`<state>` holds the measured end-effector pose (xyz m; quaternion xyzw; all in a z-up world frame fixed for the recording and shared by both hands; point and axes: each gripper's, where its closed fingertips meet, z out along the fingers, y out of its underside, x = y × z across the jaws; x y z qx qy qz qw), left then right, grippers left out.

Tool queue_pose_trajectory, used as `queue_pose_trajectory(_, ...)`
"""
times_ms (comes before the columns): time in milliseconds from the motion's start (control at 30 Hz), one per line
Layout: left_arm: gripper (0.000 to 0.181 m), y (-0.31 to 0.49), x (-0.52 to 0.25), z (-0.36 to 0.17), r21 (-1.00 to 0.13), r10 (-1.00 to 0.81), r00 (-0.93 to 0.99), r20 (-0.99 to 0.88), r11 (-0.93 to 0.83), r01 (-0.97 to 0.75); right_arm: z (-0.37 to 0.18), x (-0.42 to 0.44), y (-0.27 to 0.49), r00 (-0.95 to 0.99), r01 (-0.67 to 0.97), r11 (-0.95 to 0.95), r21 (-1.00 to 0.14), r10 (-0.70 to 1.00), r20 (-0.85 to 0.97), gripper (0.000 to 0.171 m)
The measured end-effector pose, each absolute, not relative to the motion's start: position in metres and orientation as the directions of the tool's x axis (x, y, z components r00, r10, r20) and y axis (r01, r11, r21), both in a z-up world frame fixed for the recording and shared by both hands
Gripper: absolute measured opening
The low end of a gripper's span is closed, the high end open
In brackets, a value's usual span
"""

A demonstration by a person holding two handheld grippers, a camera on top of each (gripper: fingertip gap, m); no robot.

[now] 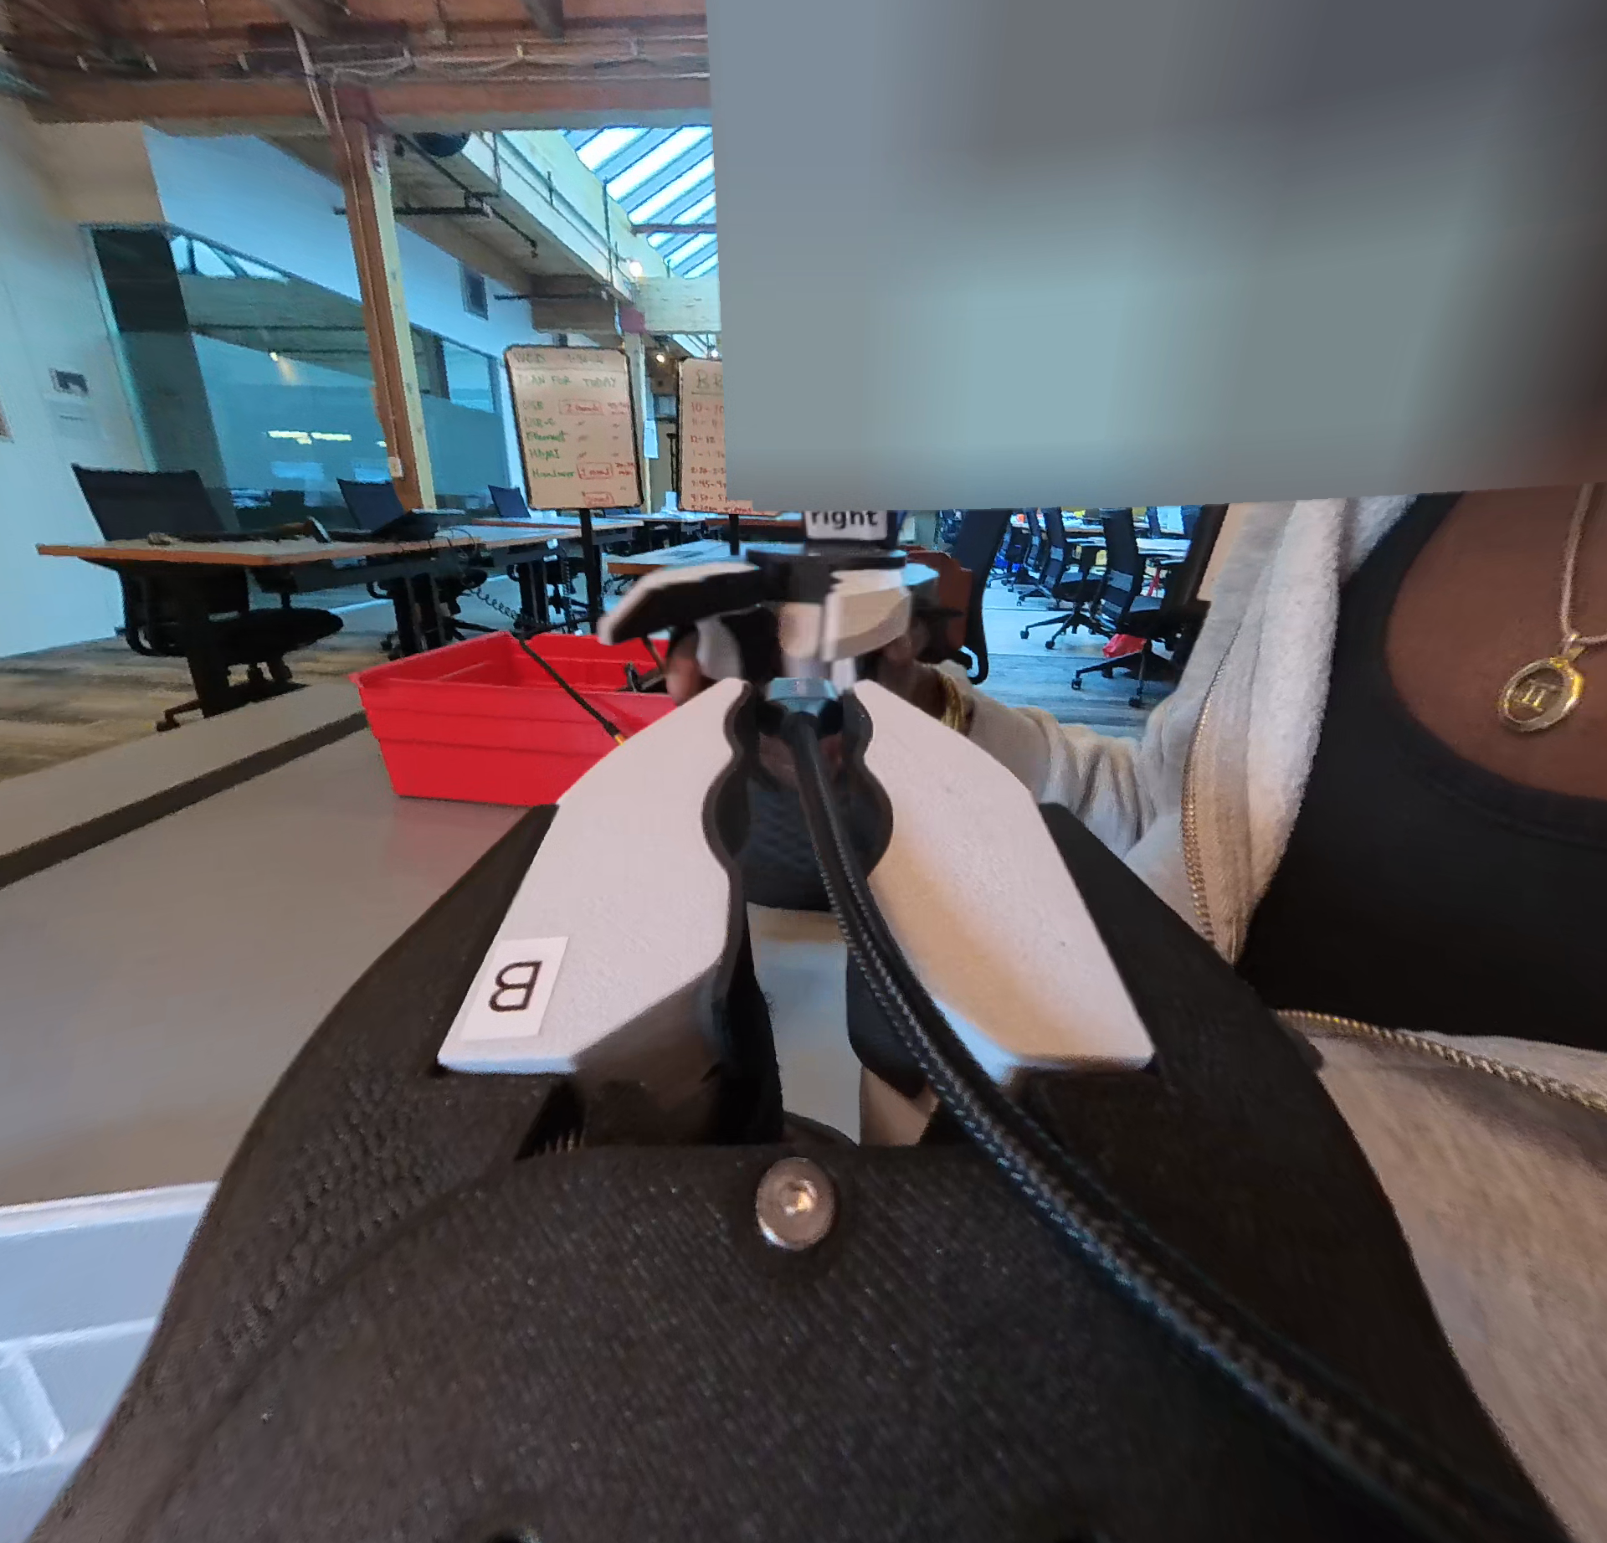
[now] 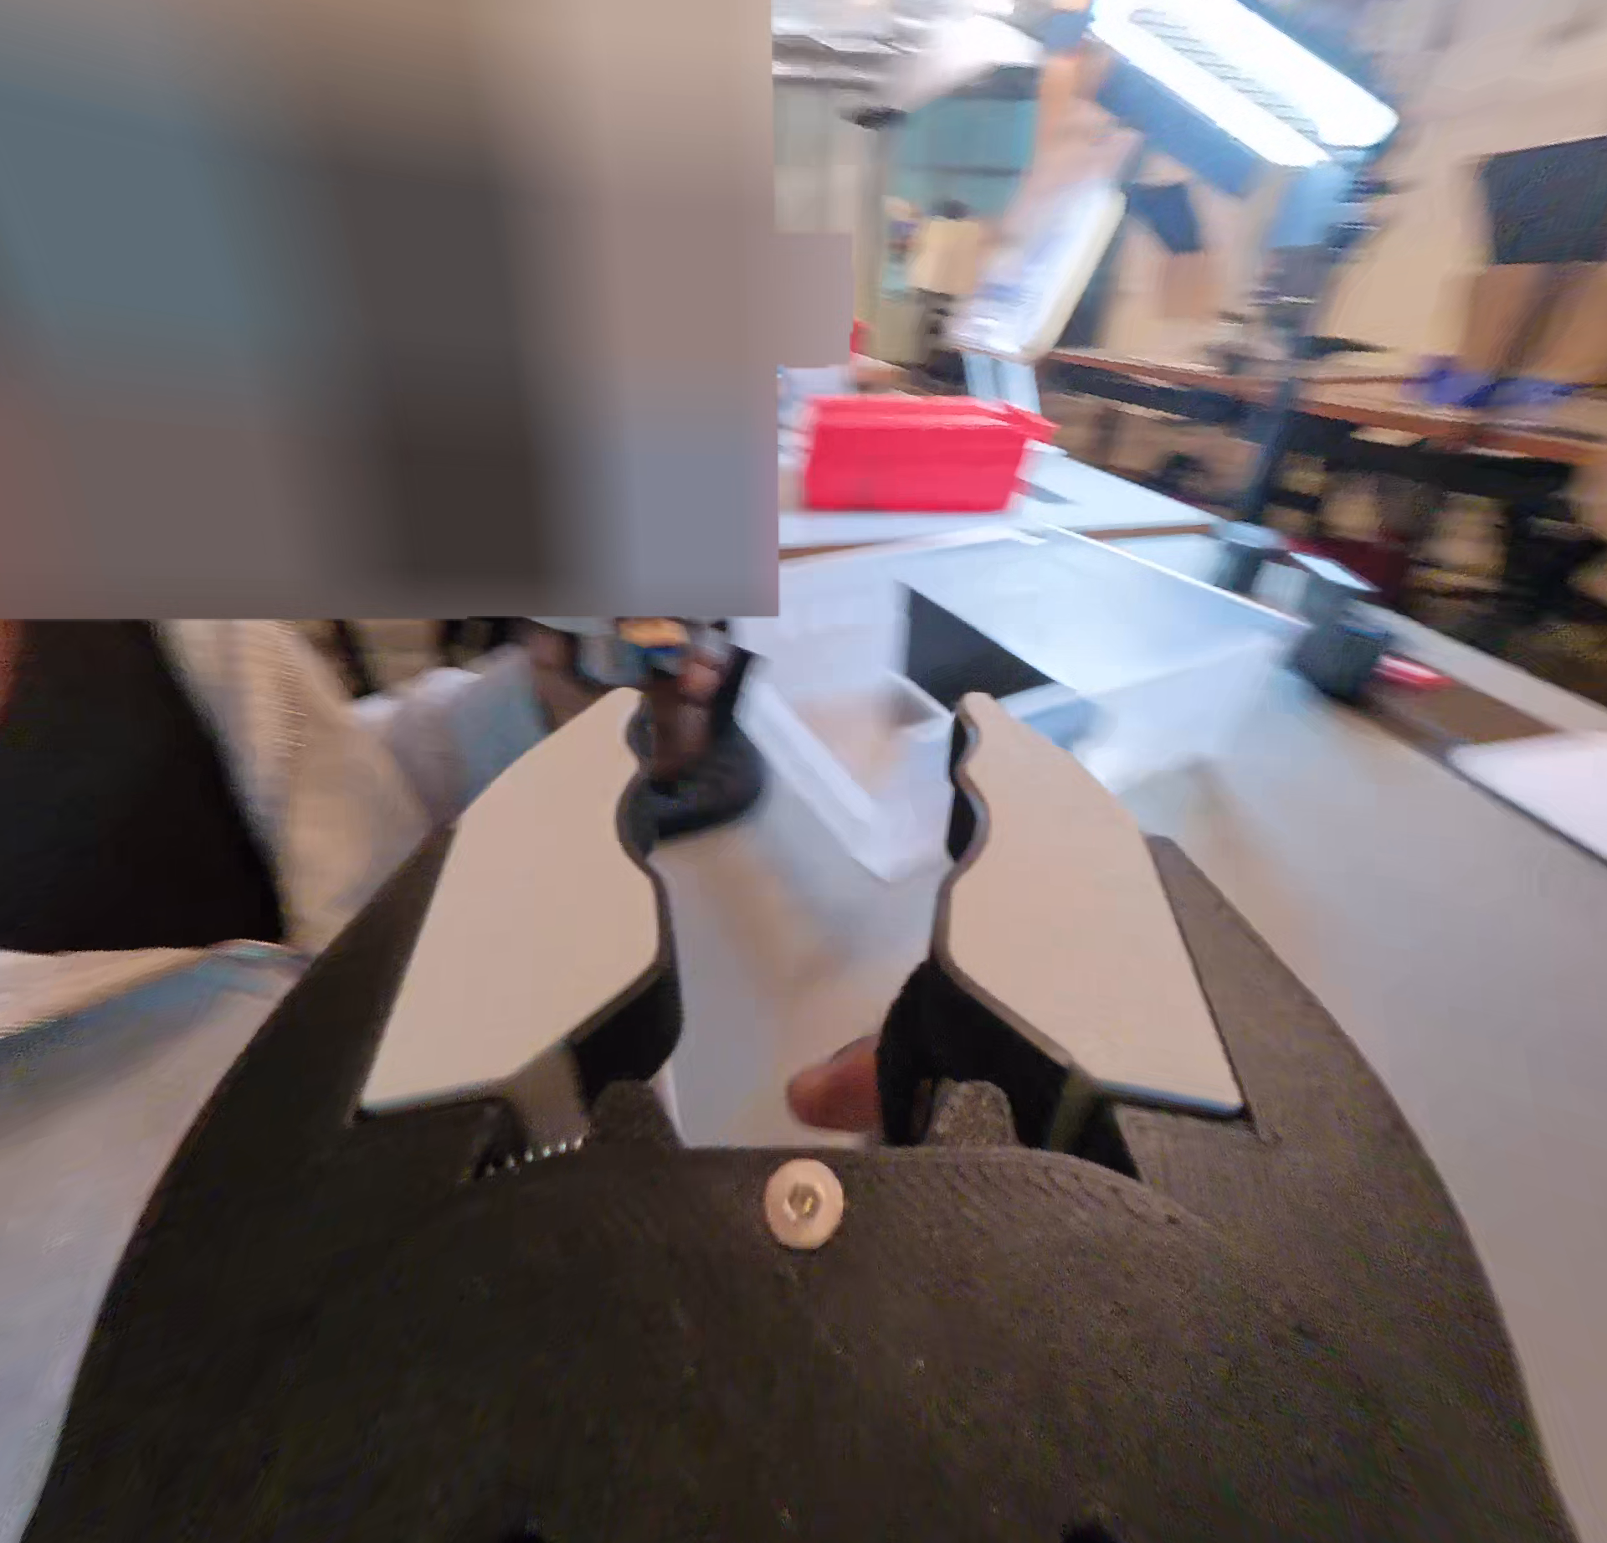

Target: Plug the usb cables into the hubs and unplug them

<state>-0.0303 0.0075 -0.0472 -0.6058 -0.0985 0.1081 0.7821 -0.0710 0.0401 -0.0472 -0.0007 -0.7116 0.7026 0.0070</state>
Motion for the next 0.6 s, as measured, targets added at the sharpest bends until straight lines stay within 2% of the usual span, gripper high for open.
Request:
queue_pose_trajectory(67, 0.018, 0.008, -0.030, -0.053, -0.973, 0.283, 0.959, 0.027, 0.227, -0.039, -0.070, -0.105, 0.063, -0.971, -0.068, 0.131, -0.989, 0.219, 0.096, 0.092)
queue_pose_trajectory(133, 0.018, 0.011, -0.029, -0.057, -0.976, 0.275, 0.961, 0.025, 0.214, -0.036, -0.105, -0.119, 0.077, -0.955, -0.022, 0.252, -0.968, 0.281, 0.095, 0.102)
queue_pose_trajectory(233, 0.018, 0.017, -0.031, -0.061, -0.978, 0.269, 0.963, 0.034, 0.208, -0.024, -0.150, -0.113, 0.077, -0.980, 0.087, 0.314, -0.945, 0.196, -0.026, 0.100)
queue_pose_trajectory(333, 0.018, 0.020, -0.034, -0.065, -0.980, 0.276, 0.960, 0.045, 0.198, -0.011, -0.174, -0.117, 0.070, -0.991, 0.100, 0.392, -0.914, 0.124, -0.055, 0.105)
queue_pose_trajectory(433, 0.018, 0.019, -0.036, -0.067, -0.980, 0.281, 0.958, 0.055, 0.197, -0.002, -0.184, -0.114, 0.057, -0.998, 0.060, 0.449, -0.891, -0.001, -0.067, 0.099)
queue_pose_trajectory(467, 0.018, 0.019, -0.037, -0.068, -0.981, 0.284, 0.957, 0.055, 0.193, 0.000, -0.187, -0.112, 0.053, -0.997, 0.031, 0.455, -0.890, -0.045, -0.058, 0.089)
queue_pose_trajectory(500, 0.018, 0.018, -0.039, -0.069, -0.983, 0.292, 0.955, 0.055, 0.185, 0.000, -0.189, -0.112, 0.050, -0.996, 0.000, 0.456, -0.890, -0.076, -0.039, 0.070)
queue_pose_trajectory(600, 0.018, 0.018, -0.049, -0.076, -0.991, 0.362, 0.931, 0.046, 0.137, -0.005, -0.179, -0.111, 0.046, -0.993, -0.008, 0.373, -0.928, -0.110, -0.036, 0.069)
